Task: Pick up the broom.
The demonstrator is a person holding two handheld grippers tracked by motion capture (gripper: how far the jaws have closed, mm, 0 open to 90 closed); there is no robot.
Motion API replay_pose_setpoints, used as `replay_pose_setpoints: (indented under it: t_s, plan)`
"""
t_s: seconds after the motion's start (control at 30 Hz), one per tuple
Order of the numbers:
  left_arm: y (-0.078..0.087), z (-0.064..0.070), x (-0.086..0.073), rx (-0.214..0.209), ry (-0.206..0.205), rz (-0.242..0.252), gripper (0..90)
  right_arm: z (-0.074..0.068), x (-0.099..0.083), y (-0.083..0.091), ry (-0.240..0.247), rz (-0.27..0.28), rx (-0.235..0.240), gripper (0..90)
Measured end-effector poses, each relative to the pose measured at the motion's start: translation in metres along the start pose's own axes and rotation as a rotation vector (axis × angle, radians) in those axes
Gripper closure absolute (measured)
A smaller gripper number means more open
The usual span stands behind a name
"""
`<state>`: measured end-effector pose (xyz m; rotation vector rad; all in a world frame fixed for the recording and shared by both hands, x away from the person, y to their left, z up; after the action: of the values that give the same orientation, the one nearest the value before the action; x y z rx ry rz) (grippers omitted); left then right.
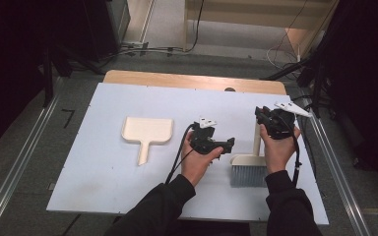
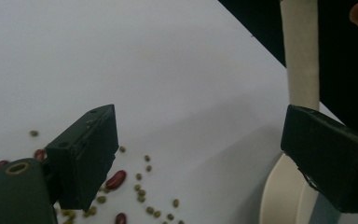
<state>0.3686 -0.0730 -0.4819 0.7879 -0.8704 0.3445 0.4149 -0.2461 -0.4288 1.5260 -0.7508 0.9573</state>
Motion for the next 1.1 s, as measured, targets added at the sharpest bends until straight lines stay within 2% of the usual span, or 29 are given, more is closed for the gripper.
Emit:
replay_pose_setpoints:
  t_s: [0.27,0.37,0.57,0.8,1.1]
  plan:
    - [-0.022,0.023,0.007,-0.052,-0.001,-0.016,24.4,-0.002,0.0,0.0,0.008,0.004,-0.008,67.8]
    - [-0.03,0.031,0.01,-0.058,-0.002,-0.02,26.8,-0.003,0.0,0.0,0.014,0.005,-0.014,67.8]
    - [-0.042,0.04,0.012,-0.039,-0.01,-0.014,32.3,-0.004,0.0,-0.001,0.016,0.008,-0.02,67.8]
    - [-0.049,0.05,0.013,-0.058,-0.019,-0.017,35.6,-0.006,-0.001,-0.002,0.023,0.011,-0.025,67.8]
    - [-0.059,0.056,0.011,-0.038,-0.045,-0.023,40.7,-0.007,-0.001,-0.001,0.024,0.014,-0.025,67.8]
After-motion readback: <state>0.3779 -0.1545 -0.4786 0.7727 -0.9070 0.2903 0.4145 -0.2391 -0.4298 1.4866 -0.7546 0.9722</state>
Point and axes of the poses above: each handheld gripper's, and its own axes: y roughly backward along the jaws, x roughly out of its top, z roughly to its right, the point moved 5 cm from there along -y, roughly forward along the jaws, and after that the axes turned 4 degrees about -x, right-handed, at the moved point
